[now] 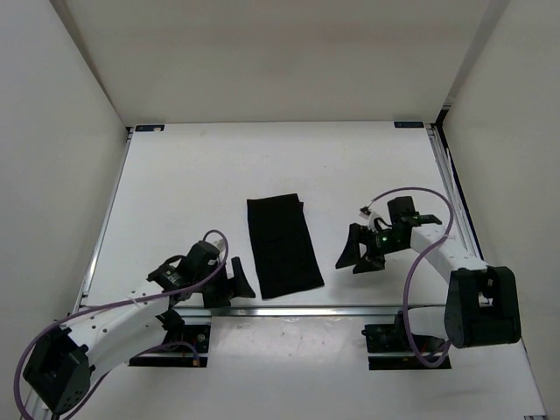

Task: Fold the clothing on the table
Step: Fold the skirt

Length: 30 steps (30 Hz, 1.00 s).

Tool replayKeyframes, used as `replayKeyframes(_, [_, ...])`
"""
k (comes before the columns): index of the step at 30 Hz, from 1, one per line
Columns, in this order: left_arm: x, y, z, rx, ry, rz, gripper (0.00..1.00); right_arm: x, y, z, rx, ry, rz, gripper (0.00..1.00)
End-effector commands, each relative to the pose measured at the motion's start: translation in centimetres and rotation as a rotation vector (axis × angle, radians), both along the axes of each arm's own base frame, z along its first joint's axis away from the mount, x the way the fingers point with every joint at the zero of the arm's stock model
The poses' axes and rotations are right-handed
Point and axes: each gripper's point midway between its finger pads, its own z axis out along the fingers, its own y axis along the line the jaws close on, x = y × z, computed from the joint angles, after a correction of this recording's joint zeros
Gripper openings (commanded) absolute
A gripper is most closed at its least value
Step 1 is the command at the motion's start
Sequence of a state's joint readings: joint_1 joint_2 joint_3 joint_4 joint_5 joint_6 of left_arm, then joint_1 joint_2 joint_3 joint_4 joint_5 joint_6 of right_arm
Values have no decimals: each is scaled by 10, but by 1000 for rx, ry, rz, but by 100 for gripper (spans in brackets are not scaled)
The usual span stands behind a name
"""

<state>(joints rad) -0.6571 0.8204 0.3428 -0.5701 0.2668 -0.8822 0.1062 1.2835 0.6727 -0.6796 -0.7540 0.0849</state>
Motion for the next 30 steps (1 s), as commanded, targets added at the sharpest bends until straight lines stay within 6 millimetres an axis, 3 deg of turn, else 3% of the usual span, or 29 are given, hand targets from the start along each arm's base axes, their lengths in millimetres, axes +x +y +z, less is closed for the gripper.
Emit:
replayKeyframes(1, [-7, -11, -2, -63, 70, 62, 99, -9, 10, -8, -34, 39, 37, 88])
replayKeyframes(6, [-1, -20, -11, -46, 77, 157, 99, -12, 11, -25, -81, 63, 57, 84])
replayKeyframes(9, [7, -31, -9, -144, 68, 198, 99, -12, 16, -27, -91, 55, 99, 84])
replayKeyframes(12, [9, -26, -14, -125, 72, 209, 99, -9, 19, -34, -150, 10, 172, 83])
replayKeyframes(15, [24, -31, -1, -152, 1, 217, 99, -3, 27, -33, -152, -24, 217, 80])
replayKeyframes(20, [66, -34, 34, -253, -133, 313, 99, -1, 38, -33, -138, -46, 257, 77])
replayKeyframes(25, [55, -41, 27, -189, -94, 243, 79, 2, 36, -36, -146, -34, 258, 75])
replayKeyframes(30, [51, -40, 15, -173, -74, 277, 80, 2, 33, -40, -154, -28, 257, 73])
